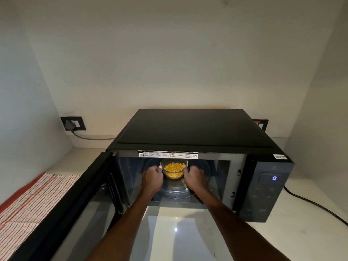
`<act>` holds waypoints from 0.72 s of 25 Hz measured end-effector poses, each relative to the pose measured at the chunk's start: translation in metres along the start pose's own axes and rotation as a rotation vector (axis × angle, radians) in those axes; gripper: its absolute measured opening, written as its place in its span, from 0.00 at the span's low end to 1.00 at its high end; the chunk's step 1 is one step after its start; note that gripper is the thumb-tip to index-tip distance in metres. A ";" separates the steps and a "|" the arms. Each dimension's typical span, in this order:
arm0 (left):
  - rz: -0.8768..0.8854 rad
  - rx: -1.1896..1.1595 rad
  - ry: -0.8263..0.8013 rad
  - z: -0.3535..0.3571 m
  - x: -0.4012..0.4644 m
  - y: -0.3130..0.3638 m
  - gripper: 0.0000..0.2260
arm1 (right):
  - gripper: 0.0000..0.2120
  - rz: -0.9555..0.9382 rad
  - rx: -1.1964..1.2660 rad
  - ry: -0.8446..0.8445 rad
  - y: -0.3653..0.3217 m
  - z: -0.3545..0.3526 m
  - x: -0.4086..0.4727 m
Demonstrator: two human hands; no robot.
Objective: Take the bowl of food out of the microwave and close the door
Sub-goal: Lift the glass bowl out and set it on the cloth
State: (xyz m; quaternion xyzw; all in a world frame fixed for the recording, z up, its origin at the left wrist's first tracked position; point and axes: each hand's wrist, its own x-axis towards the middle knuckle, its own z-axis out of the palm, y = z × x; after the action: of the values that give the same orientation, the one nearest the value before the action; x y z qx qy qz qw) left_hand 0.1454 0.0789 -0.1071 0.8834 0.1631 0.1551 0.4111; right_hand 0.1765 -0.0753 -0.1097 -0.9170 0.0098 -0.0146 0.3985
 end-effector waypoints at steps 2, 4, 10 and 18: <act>-0.008 -0.013 -0.010 0.004 0.005 -0.002 0.17 | 0.18 0.008 0.041 -0.029 0.002 0.007 0.006; -0.007 -0.012 -0.003 0.006 0.011 -0.004 0.20 | 0.19 0.016 0.043 -0.033 0.003 0.013 0.009; -0.046 -0.060 -0.044 0.014 0.021 -0.011 0.22 | 0.19 0.094 0.124 -0.037 0.005 0.021 0.022; -0.197 -0.362 -0.045 0.026 0.019 -0.010 0.18 | 0.10 0.231 0.234 -0.083 -0.006 0.015 0.028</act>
State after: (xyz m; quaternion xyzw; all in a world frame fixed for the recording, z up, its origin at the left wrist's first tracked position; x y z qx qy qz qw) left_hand 0.1718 0.0752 -0.1277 0.7780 0.2090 0.1213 0.5799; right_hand 0.2053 -0.0609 -0.1152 -0.8570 0.0969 0.0682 0.5015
